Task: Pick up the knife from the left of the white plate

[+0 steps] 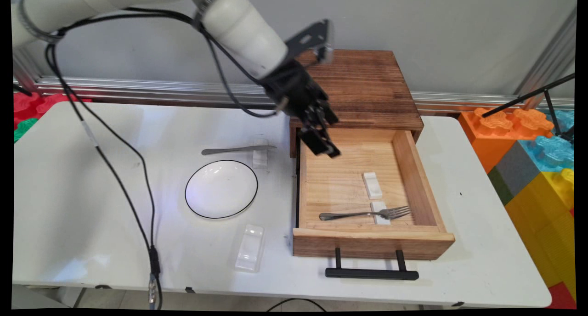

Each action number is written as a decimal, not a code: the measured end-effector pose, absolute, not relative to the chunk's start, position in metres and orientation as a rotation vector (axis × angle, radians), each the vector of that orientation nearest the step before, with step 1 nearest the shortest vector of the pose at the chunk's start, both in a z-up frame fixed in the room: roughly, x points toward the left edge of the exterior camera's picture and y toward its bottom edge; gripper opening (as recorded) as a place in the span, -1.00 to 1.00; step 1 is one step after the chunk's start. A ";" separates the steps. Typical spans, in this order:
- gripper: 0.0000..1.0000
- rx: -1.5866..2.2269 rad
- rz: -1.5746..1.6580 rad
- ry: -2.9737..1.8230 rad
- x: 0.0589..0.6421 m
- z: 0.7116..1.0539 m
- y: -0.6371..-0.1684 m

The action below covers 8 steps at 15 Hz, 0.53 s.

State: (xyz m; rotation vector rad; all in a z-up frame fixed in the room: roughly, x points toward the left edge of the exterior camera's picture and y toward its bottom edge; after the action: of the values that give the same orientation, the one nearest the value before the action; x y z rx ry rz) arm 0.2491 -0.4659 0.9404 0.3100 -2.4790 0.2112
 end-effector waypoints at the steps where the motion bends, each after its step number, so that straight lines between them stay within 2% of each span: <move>1: 1.00 0.312 0.217 -2.480 0.263 0.946 -0.466; 8: 1.00 0.331 0.251 -2.518 0.356 0.948 -0.471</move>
State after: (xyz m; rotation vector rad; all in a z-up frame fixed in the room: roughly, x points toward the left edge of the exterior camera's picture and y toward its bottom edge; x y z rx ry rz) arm 0.3558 -0.4707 0.9482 0.3310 -2.5176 0.2507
